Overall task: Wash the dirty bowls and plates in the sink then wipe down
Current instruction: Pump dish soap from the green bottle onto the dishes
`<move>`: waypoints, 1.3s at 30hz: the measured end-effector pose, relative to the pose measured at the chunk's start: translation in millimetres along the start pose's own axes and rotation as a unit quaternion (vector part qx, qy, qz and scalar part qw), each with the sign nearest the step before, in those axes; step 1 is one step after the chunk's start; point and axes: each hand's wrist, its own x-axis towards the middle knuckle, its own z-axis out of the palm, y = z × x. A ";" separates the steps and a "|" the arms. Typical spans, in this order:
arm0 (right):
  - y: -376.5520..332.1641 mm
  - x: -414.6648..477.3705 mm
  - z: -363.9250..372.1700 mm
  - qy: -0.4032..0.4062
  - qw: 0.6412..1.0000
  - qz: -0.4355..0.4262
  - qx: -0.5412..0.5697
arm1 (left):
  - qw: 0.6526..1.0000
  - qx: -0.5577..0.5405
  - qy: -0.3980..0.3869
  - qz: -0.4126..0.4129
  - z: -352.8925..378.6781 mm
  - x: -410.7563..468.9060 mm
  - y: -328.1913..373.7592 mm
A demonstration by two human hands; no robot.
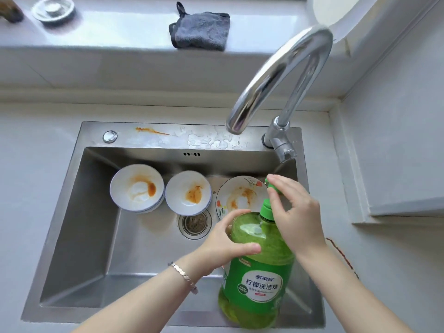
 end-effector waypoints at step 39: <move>-58.3 -4.7 107.8 -0.117 0.983 0.045 0.136 | 0.991 -0.060 0.106 -0.046 -92.9 -30.6 -36.5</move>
